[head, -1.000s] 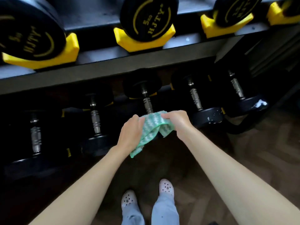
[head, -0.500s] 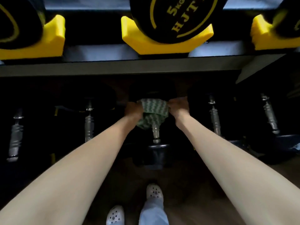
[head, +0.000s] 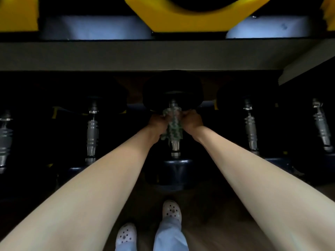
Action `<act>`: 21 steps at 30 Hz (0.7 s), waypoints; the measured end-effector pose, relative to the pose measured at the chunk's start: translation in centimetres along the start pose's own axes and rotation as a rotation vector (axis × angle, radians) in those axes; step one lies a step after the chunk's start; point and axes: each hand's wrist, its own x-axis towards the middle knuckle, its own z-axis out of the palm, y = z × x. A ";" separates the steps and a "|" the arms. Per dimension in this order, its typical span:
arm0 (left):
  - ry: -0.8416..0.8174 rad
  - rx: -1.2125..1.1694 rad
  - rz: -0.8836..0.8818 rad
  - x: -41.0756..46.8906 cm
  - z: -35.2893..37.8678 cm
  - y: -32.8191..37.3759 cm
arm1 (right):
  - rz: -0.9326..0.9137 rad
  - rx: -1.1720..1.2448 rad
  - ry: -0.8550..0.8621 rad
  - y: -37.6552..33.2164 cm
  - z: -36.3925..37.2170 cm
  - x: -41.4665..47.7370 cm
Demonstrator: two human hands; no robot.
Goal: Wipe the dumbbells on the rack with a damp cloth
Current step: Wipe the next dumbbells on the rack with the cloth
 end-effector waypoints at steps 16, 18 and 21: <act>-0.311 1.131 0.176 -4.3 -1.9 -1.9 | -0.136 -0.672 -0.303 -0.6 -2.1 -7.8; -0.358 1.160 0.221 -4.9 -2.3 -1.6 | -0.136 -0.672 -0.283 -0.7 -2.6 -8.4; -0.344 1.135 0.301 -6.6 -3.1 -1.4 | -0.130 -0.615 -0.211 -0.8 -3.3 -10.2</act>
